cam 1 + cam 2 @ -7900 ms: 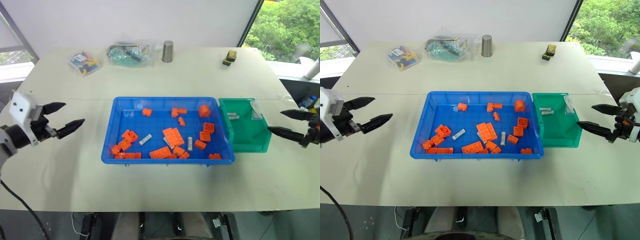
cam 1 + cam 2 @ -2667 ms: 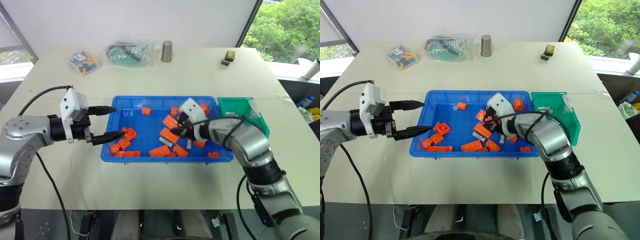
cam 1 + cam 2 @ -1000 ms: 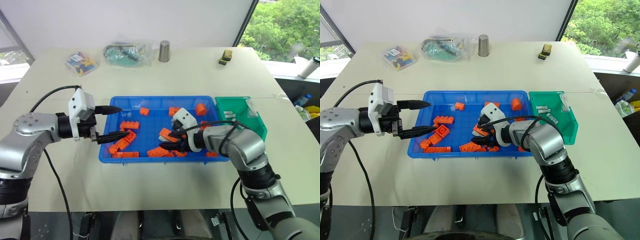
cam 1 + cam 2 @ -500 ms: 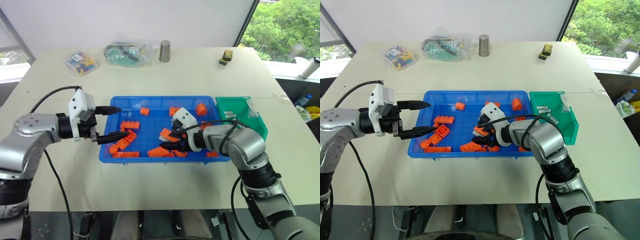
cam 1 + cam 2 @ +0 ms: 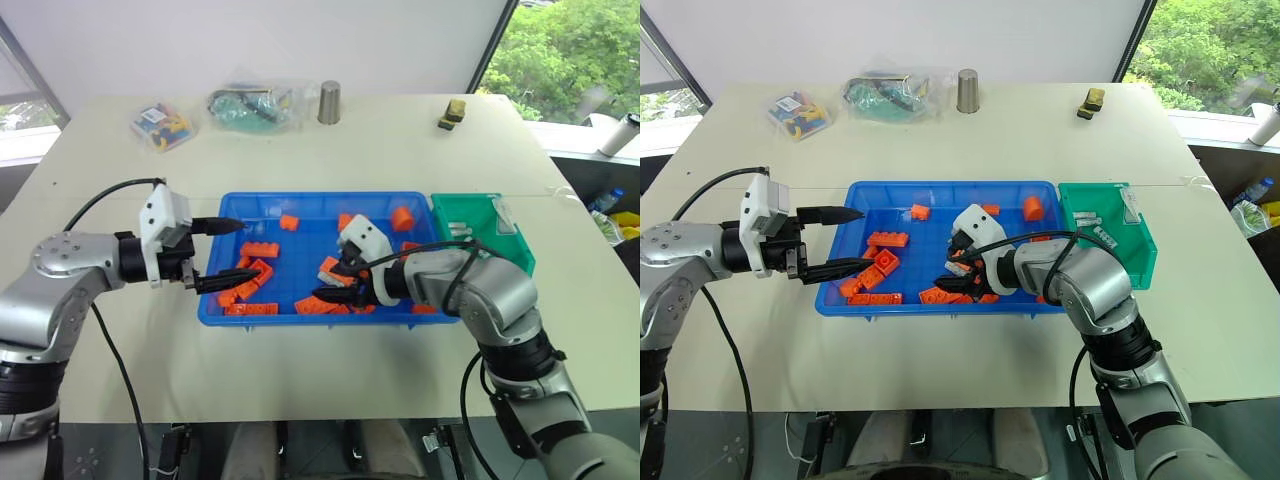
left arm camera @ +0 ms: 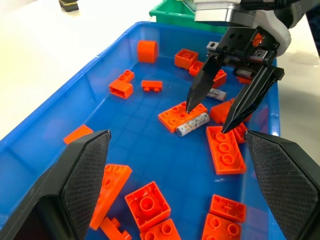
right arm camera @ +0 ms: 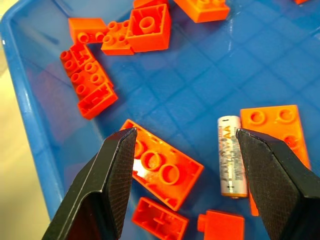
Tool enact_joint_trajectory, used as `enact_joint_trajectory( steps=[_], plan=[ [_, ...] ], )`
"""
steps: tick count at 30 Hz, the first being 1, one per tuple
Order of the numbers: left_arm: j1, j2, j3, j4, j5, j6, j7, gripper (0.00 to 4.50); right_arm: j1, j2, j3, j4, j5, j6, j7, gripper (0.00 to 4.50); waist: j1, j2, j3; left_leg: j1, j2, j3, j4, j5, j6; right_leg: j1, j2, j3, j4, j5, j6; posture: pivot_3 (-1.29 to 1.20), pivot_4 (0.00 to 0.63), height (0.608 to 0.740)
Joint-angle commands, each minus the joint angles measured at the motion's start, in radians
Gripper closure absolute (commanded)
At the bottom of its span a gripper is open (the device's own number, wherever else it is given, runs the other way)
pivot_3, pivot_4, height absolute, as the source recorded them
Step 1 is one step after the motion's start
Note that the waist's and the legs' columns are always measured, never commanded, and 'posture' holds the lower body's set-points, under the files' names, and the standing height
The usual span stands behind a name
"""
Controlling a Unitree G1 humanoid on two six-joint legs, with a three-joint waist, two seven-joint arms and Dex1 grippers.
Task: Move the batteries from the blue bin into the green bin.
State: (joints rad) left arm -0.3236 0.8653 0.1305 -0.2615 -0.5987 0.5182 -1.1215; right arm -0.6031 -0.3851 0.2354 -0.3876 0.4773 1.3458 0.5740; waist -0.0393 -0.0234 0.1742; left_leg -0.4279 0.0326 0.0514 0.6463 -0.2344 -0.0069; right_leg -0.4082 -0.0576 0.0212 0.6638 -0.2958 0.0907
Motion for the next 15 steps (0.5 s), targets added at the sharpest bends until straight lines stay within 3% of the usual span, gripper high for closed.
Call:
enact_joint_trajectory(
  steps=[1, 10, 15],
  plan=[
    [-0.016, 0.013, 0.011, -0.027, -0.003, -0.008, -0.006, 0.00, 0.005, 0.011, 0.007, 0.023, 0.002, -0.023, -0.012, 1.24, 0.000, 0.000, 0.000, 0.000, 0.000, 0.000, 0.000, 0.000, 0.000, 0.000, 0.000, 0.000, 0.000, 0.000, 0.000, 0.00, 0.150, 0.739],
    [-0.010, 0.021, 0.020, -0.034, -0.001, -0.007, -0.003, 0.00, 0.010, -0.007, 0.040, 0.154, -0.034, -0.110, -0.013, 1.24, 0.002, 0.000, 0.000, 0.000, 0.000, 0.000, 0.000, 0.000, 0.000, 0.000, 0.000, 0.000, 0.000, 0.000, 0.000, 0.00, 0.150, 0.739],
    [-0.005, 0.027, 0.028, -0.030, 0.000, -0.011, -0.002, 0.00, -0.011, -0.006, -0.014, 0.092, 0.013, -0.057, -0.011, 1.24, 0.001, 0.000, 0.000, 0.000, 0.000, 0.000, 0.000, 0.000, 0.000, 0.000, 0.000, 0.000, 0.000, 0.000, 0.000, 0.00, 0.150, 0.739]
  ],
)
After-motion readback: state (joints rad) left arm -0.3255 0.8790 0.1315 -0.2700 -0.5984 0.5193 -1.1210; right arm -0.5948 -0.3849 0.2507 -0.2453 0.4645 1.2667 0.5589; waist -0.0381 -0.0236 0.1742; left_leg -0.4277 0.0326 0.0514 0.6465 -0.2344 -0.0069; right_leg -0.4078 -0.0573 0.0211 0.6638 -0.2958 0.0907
